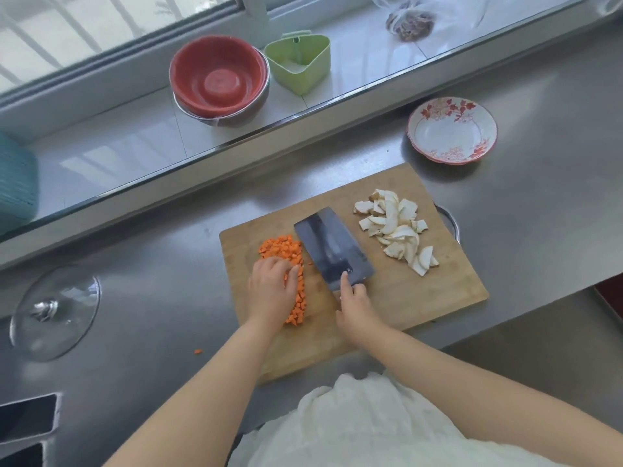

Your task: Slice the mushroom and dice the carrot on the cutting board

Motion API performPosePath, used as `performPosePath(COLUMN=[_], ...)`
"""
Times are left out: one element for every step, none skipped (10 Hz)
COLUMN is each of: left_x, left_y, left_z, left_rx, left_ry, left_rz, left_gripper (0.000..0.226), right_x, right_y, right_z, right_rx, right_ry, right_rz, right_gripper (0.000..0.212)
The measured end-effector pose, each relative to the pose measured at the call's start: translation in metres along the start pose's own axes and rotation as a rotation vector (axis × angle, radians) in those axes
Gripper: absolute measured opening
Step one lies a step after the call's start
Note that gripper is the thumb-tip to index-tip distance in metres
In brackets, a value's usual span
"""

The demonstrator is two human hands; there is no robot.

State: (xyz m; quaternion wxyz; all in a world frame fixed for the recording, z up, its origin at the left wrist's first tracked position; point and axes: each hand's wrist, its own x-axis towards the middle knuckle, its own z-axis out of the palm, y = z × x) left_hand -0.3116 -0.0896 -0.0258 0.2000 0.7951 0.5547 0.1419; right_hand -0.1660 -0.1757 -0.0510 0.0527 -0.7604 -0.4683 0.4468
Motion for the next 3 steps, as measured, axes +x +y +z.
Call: performPosePath(left_x=[-0.003,-0.004,-0.001], left_y=[0.002,0.005,0.009], left_z=[-0.004,-0.006,-0.007], left_rx=[0.005,-0.007,-0.053], left_ry=[0.001,-0.017,-0.008], left_rz=[-0.01,-0.025,-0.067], left_gripper=[0.017,0.019,0.019], right_x=[0.001,-0.006,-0.016], right_y=[-0.002,-0.003,-0.001], right_z=[-0.005,-0.015,-0.033], right_rx=[0.149,0.213,0.291], right_ry=[-0.088,-0.111,-0.015], right_rz=[0.034,0.042,-0.016], right_gripper=[0.086,0.085,0.07])
